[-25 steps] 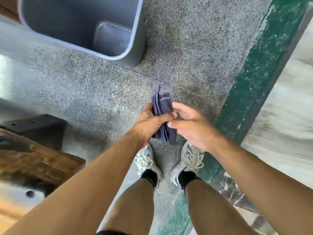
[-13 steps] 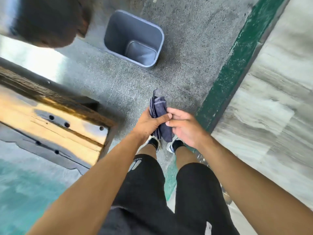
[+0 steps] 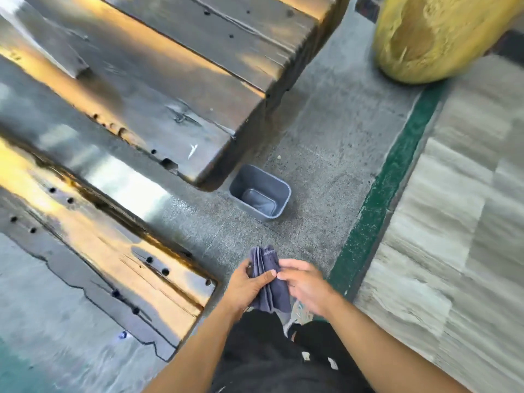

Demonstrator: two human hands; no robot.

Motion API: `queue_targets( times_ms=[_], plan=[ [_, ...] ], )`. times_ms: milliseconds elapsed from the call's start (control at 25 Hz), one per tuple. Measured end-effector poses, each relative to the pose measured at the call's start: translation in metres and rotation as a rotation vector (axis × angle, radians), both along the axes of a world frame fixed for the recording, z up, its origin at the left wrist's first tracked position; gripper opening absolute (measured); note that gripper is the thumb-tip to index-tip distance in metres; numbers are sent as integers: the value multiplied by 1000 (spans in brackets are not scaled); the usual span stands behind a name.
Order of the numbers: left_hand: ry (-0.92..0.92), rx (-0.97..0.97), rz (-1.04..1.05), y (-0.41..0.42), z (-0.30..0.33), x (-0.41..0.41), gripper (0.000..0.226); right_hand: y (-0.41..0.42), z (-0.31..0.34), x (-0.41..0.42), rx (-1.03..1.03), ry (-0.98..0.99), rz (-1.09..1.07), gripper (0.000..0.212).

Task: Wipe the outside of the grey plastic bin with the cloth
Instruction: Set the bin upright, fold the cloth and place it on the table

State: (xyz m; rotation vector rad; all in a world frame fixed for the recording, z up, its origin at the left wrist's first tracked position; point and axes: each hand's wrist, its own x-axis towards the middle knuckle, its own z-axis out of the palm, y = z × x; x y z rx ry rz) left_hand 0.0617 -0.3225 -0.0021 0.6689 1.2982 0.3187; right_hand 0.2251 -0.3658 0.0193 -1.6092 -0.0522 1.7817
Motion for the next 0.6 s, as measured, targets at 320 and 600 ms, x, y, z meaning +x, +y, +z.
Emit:
queue_targets(
  times_ms=[320, 600],
  plan=[
    [9, 11, 91, 53, 52, -2, 23, 65, 28, -7, 59, -65, -31, 38],
    [41, -29, 290, 134, 66, 18, 12, 153, 28, 22, 127, -58, 42, 30]
  ],
)
